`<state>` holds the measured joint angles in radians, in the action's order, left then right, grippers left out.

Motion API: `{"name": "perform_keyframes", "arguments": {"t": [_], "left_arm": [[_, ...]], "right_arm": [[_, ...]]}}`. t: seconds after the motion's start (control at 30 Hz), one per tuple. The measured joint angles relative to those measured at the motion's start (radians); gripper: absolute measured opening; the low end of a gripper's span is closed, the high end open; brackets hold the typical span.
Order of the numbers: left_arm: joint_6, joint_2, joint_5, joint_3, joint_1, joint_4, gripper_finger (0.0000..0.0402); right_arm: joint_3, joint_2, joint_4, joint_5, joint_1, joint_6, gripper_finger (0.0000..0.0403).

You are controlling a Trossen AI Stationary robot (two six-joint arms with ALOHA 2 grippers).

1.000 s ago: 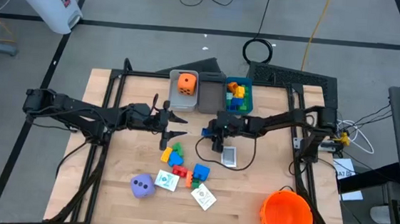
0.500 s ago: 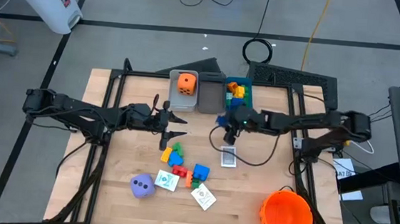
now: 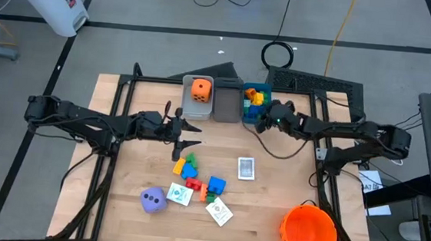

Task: Pick & Place Toys
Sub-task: Put the blue game piece into the blue bin

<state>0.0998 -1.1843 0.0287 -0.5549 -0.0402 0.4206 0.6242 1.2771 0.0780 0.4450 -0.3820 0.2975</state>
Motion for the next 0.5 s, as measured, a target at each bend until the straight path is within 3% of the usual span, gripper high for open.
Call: {"name": "perform_keyframes", "arguments": {"t": [0.17,0.33,0.5], "left_arm": [[0.000,0.000,0.001,0.000,-0.005,0.000,0.0198],[0.006,0.000,0.000,0.000,-0.005,0.000,0.0198],[0.002,0.000,0.000,0.000,-0.005,0.000,0.0198]], "right_arm": [[-0.052,0.014,0.070,-0.003,-0.072,0.056,0.0157],[-0.059,0.014,0.086,-0.082,-0.089,0.058,0.0161],[-0.059,0.013,0.110,-0.082,-0.088,0.057,0.0164]]}}
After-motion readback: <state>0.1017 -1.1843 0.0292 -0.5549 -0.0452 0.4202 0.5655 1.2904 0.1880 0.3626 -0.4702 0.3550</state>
